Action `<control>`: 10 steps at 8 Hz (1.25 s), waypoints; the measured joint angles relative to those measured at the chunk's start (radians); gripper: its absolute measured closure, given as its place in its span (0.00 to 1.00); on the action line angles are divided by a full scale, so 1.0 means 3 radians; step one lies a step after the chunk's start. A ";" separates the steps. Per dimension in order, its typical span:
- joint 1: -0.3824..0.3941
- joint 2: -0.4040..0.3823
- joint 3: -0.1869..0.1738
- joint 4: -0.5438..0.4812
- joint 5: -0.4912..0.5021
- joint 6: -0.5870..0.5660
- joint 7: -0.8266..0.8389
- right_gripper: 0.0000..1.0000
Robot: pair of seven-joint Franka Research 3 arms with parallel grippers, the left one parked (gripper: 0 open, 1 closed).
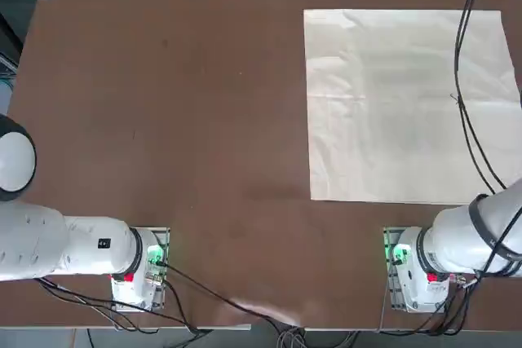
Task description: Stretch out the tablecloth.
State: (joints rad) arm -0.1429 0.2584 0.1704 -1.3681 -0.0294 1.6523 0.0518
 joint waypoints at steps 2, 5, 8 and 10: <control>0.0007 -0.0065 0.0020 -0.0327 0.0016 0.0219 0.0000 0.00; 0.0051 -0.0509 0.0066 -0.1645 0.0018 0.1375 0.0000 0.04; 0.0081 -0.0590 0.0078 -0.2418 0.0018 0.2122 0.0000 0.38; 0.0147 -0.0486 0.0080 -0.2862 0.0018 0.2702 0.0000 0.76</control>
State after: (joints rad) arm -0.0987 0.1126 0.1942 -2.2269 -0.0240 2.4628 0.0518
